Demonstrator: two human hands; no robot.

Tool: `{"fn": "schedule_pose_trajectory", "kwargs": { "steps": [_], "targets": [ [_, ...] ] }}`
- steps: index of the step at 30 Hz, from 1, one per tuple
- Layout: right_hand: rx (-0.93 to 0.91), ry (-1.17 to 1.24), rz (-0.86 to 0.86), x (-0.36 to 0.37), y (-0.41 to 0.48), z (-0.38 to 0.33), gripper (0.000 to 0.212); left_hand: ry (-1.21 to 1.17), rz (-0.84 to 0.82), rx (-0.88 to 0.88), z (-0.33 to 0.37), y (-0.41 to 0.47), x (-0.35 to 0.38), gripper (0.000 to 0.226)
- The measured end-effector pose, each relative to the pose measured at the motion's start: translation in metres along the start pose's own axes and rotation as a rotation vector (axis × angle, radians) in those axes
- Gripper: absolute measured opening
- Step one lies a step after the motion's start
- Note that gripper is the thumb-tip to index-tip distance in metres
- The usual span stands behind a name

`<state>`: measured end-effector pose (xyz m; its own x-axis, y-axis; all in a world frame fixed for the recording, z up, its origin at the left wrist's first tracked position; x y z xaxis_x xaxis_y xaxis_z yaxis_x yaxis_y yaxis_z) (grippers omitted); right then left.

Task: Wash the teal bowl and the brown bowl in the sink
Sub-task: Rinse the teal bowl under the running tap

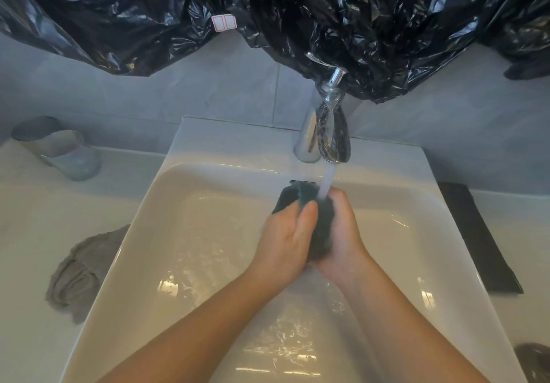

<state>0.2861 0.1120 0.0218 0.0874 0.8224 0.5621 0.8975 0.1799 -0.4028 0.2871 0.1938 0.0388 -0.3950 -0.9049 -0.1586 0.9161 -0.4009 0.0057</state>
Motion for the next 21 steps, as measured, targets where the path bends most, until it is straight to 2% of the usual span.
{"fn": "schedule_pose_trajectory", "kwargs": {
  "steps": [3, 5, 6, 8, 10, 12, 15, 17, 19, 21],
  "targets": [
    [-0.282, -0.15, 0.082, -0.006, 0.001, 0.004, 0.025, -0.197, 0.075, -0.304, -0.002, 0.018, -0.001, 0.043],
    [-0.392, -0.2, 0.081, -0.007, -0.003, 0.005, 0.035, -0.169, 0.116, -0.282, 0.002, 0.02, 0.001, 0.041],
    [-0.358, -0.131, 0.066, -0.008, -0.003, 0.004, 0.034, -0.102, 0.127, -0.205, 0.006, 0.017, 0.001, 0.04],
    [-0.154, 0.045, 0.007, -0.013, 0.001, 0.004, 0.035, 0.021, 0.103, -0.035, 0.007, 0.006, 0.002, 0.038],
    [-0.003, 0.07, -0.004, -0.011, 0.003, 0.003, 0.039, 0.044, 0.072, 0.007, 0.002, 0.004, 0.002, 0.035],
    [-0.044, 0.006, 0.029, -0.007, 0.007, 0.005, 0.036, -0.052, 0.062, -0.097, -0.003, 0.011, 0.001, 0.039],
    [-0.342, -0.263, 0.122, -0.017, 0.01, 0.005, 0.044, -0.262, 0.031, -0.323, -0.001, 0.02, 0.001, 0.043],
    [-0.475, -0.461, 0.091, -0.017, 0.009, 0.008, 0.049, -0.35, 0.052, -0.438, 0.0, 0.025, 0.0, 0.039],
    [-0.436, -0.307, 0.104, -0.015, 0.007, 0.005, 0.038, -0.263, 0.12, -0.381, 0.005, 0.026, -0.002, 0.04],
    [-0.305, -0.09, 0.132, -0.017, 0.008, 0.002, 0.025, -0.176, 0.162, -0.248, 0.005, 0.021, -0.004, 0.043]
  ]
}}
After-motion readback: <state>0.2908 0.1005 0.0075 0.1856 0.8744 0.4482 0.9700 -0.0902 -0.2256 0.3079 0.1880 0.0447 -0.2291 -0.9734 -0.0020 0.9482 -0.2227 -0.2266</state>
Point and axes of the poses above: each hand's wrist, its own y-axis towards the middle knuckle, its own x-axis out of the palm, z = x × y, the point moved 4 cm from there along y, towards the middle knuckle, and after that the axes turned 9 degrees about -z, right-handed, at the moved point
